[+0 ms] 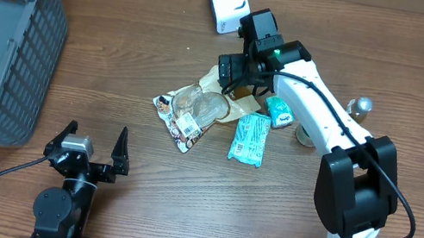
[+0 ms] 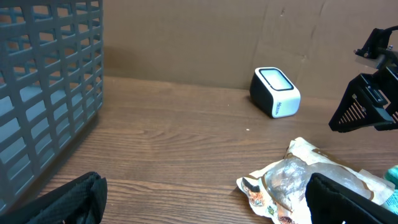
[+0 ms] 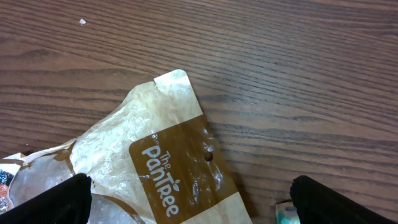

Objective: Scan the item barcode

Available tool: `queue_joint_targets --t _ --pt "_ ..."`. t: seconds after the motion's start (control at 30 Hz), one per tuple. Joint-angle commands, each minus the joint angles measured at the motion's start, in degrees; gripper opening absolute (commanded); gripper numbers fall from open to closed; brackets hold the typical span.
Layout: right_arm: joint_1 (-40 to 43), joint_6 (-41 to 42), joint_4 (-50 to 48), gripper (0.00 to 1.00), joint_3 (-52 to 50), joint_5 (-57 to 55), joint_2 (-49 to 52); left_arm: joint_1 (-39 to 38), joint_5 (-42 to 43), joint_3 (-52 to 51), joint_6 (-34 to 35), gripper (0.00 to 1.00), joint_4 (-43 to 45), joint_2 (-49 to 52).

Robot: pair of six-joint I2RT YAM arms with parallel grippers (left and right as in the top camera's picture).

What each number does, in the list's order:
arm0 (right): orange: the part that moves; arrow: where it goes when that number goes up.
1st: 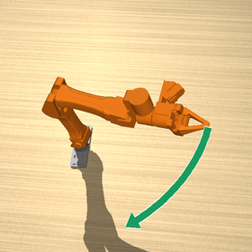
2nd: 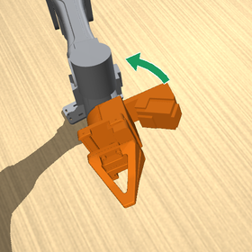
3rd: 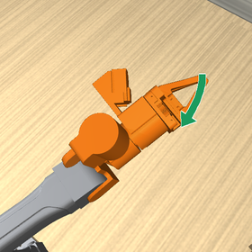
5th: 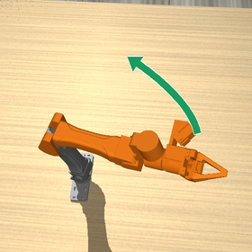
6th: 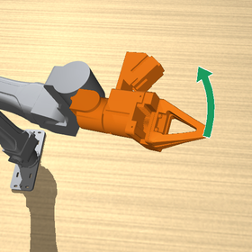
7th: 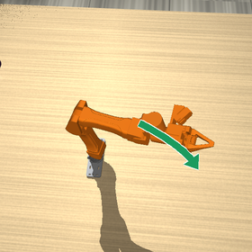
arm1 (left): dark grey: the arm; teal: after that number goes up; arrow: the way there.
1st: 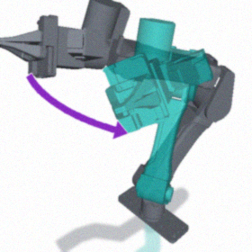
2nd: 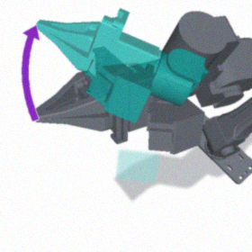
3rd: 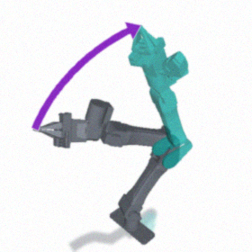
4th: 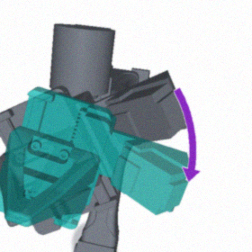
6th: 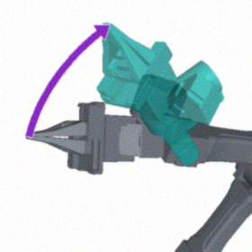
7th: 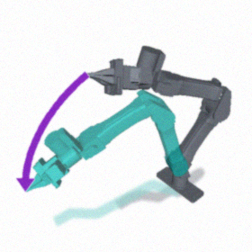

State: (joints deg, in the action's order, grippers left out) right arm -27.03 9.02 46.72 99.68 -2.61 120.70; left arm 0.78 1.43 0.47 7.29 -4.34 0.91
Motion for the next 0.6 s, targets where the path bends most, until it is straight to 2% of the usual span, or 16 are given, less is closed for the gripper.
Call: queue_joint_targets --t 0.0,0.4,0.57 --pt "0.4 0.1 0.2 1.00 -0.4 -2.5 -0.1 0.4 -0.4 -0.2 -0.9 1.00 -0.1 -0.7" --pt "0.5 -0.1 2.2 1.00 -0.4 -4.7 -0.5 0.4 -0.4 -0.2 -0.9 0.99 -0.1 -0.7" --pt "0.5 -0.1 3.0 1.00 -0.4 -4.7 -4.0 0.4 -0.4 -0.2 -0.9 1.00 -0.1 -0.7"
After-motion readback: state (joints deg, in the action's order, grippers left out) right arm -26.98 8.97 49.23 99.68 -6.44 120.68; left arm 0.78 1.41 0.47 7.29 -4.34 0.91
